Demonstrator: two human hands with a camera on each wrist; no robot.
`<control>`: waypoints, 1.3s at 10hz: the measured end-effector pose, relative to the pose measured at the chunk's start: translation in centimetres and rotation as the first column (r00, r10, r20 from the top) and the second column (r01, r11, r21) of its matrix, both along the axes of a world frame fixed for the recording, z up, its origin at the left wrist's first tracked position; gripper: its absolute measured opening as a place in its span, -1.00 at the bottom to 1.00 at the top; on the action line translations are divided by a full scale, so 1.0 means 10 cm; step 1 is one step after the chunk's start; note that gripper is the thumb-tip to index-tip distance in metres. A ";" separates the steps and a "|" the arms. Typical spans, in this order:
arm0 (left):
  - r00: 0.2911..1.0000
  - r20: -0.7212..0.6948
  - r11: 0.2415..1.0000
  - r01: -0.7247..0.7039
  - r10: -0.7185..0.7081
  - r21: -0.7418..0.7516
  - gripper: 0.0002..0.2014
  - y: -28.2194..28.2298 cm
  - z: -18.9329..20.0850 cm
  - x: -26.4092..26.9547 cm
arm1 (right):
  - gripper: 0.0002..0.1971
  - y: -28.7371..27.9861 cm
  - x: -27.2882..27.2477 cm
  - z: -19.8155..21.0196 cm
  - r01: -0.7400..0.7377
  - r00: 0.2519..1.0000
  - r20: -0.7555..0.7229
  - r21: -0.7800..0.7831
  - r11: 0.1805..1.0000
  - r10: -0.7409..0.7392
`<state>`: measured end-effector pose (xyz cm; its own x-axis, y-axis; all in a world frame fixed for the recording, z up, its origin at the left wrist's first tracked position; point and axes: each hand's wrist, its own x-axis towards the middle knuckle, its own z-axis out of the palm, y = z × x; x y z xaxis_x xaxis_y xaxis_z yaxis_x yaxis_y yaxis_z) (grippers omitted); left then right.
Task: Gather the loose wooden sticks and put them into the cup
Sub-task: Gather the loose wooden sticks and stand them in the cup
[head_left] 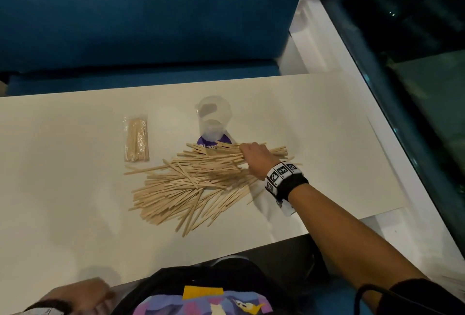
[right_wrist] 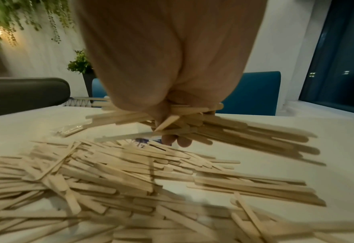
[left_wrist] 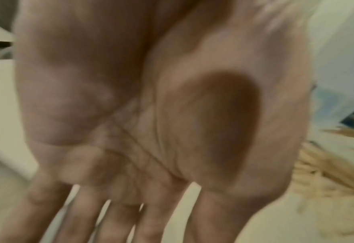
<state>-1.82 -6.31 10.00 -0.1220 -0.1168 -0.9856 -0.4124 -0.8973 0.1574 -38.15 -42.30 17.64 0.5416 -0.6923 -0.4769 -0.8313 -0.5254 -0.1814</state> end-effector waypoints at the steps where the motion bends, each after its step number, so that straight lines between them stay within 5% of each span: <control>1: 0.987 0.074 0.990 0.142 -0.142 -0.002 -0.66 -0.60 0.30 -0.07 | -0.56 0.03 0.05 0.01 -0.010 0.999 0.046 -0.010 1.000 0.010; 2: 0.990 0.144 0.906 0.074 -0.015 -0.416 -0.76 -1.32 0.51 -0.30 | -0.59 0.08 0.17 0.02 0.009 0.997 0.079 0.008 1.000 -0.009; 3: 0.915 -0.045 0.720 -0.346 0.402 -0.602 -0.65 -1.84 0.64 -0.73 | -0.65 0.16 0.33 -0.01 0.000 0.993 0.117 0.030 1.000 -0.003; 4: 0.702 -0.279 0.601 -0.709 0.656 -0.369 -0.24 -2.22 0.68 -1.06 | -0.66 0.26 0.48 -0.08 0.004 0.992 0.123 0.067 0.998 -0.012; 5: 0.496 -0.392 0.461 -0.867 0.775 -0.186 -0.13 -2.39 0.65 -1.24 | -0.45 0.37 0.59 -0.11 -0.005 0.992 0.128 0.103 0.995 -0.008; 7: 0.367 -0.388 0.332 -0.930 0.845 -0.156 -0.65 -2.60 0.59 -1.38 | -0.45 0.48 0.66 -0.20 -0.097 0.992 0.089 0.032 0.995 0.094; 8: 0.433 -0.274 0.347 -0.884 0.859 -0.312 -0.80 -2.71 0.46 -1.41 | -0.46 0.50 0.67 -0.22 -0.076 0.992 0.099 -0.019 0.997 0.077; 11: 0.455 -0.114 0.342 -0.791 0.883 -0.507 -0.81 -2.79 0.32 -1.46 | -0.45 0.39 0.79 -0.17 -0.018 0.983 0.173 -0.231 0.973 0.059; 13: 0.358 -0.271 0.211 -0.868 0.893 -0.450 -0.82 -2.74 0.54 -1.45 | -0.37 0.30 0.76 -0.22 -0.037 0.990 0.125 -0.195 0.980 0.062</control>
<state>-16.33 -33.74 15.38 0.3978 -0.5244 -0.7529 0.5765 -0.4955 0.6497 -30.51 -39.35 15.42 0.6260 -0.7347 -0.2613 -0.7794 -0.6008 -0.1779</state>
